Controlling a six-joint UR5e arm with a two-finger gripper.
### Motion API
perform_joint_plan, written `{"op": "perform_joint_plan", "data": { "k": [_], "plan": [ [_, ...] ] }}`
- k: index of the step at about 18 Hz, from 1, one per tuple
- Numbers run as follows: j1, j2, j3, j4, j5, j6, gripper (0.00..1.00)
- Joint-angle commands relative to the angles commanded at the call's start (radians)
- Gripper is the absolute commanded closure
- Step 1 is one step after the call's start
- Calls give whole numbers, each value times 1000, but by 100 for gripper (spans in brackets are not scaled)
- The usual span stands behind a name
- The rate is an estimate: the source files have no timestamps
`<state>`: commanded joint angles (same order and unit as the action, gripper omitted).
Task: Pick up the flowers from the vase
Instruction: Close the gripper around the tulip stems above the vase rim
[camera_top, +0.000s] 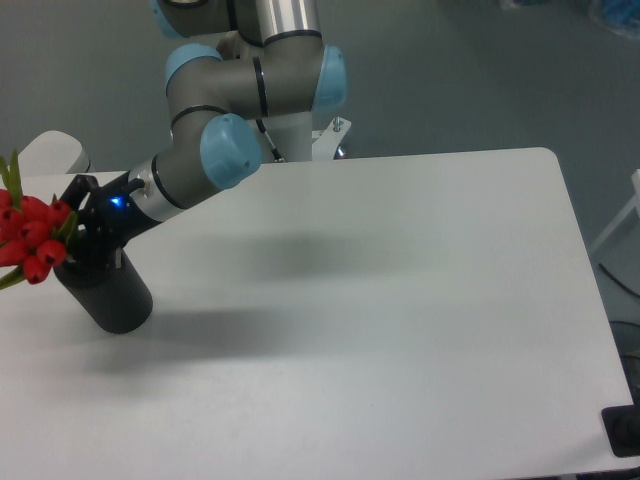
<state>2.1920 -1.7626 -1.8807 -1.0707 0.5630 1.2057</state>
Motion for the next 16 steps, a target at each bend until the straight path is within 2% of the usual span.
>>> {"op": "perform_joint_plan", "data": {
  "k": [4, 16],
  "plan": [
    [9, 12, 12, 0, -34, -61, 91],
    [69, 40, 37, 0, -198, -93, 91]
  ]
}}
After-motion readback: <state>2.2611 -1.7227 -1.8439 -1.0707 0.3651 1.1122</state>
